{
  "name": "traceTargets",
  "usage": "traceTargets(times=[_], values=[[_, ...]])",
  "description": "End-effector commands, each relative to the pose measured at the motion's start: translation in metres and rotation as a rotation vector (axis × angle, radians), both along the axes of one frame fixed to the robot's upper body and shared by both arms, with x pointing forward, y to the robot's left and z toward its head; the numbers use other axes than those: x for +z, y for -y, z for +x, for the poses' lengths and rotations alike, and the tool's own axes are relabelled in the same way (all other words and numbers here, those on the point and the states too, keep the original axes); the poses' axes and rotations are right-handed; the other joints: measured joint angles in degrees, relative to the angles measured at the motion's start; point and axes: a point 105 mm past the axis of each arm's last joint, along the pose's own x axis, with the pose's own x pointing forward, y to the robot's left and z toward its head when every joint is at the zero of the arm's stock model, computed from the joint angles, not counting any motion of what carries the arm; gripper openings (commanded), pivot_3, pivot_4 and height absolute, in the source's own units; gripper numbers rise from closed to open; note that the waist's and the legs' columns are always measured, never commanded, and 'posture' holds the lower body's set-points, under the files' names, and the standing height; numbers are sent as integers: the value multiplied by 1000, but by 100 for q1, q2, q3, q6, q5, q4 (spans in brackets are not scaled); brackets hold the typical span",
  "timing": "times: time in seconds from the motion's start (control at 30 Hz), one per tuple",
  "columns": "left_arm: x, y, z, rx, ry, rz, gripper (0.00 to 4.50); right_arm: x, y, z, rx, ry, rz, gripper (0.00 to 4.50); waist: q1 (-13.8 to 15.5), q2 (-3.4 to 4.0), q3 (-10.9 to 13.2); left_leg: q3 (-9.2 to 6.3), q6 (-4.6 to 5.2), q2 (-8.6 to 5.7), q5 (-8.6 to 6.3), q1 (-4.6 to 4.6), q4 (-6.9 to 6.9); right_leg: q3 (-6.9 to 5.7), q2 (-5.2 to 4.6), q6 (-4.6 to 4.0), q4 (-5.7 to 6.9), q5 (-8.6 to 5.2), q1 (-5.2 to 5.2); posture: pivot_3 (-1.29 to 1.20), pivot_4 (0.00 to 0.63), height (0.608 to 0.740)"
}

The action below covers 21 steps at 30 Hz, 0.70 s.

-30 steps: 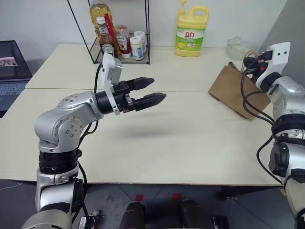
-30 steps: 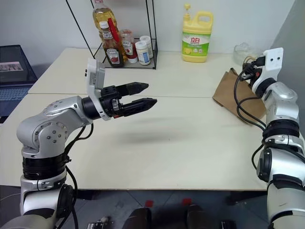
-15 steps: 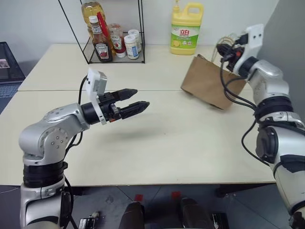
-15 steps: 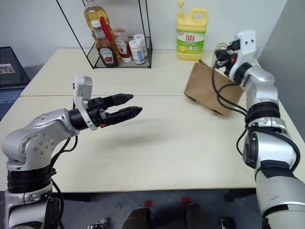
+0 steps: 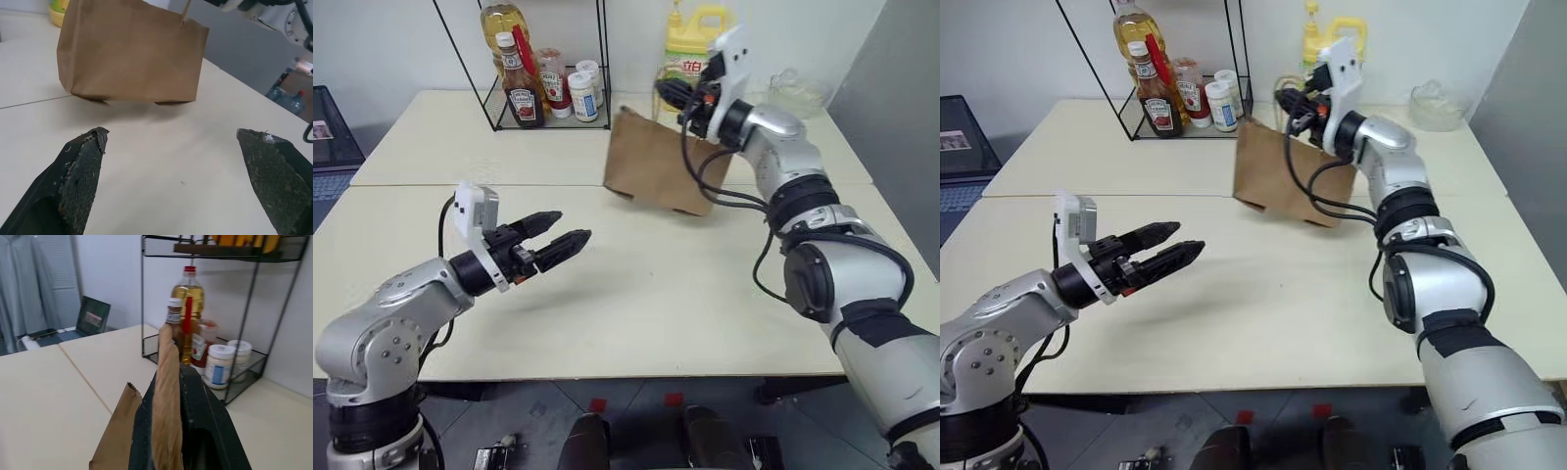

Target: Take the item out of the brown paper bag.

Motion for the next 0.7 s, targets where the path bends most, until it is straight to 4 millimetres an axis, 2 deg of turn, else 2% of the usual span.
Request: traceTargets(times=[0.03,0.3,0.53,0.7], values=[[10,-6,-11,28,63,8,4500,35,-16,-13,53,126,5,21,-1,0,0,0,0,0,0,0,0,0,0,0,0,0,0,0,150,740],[-2,-17,-21,93,37,16,4500,34,-50,-25,150,145,-17,21,-12,-1,0,2,2,1,-1,0,-2,1,1,-2,4,-1,-5,0,150,740],[0,-22,-24,106,44,30,4500,31,-61,-31,196,148,-33,21,-4,-1,0,1,7,1,-4,1,-2,0,2,-3,5,-2,-5,0,150,740],[-6,-20,-26,106,28,45,4500,19,-69,-33,211,133,-39,21,-13,-1,1,1,7,2,-4,1,-2,0,2,-3,6,-2,-7,0,150,740]])
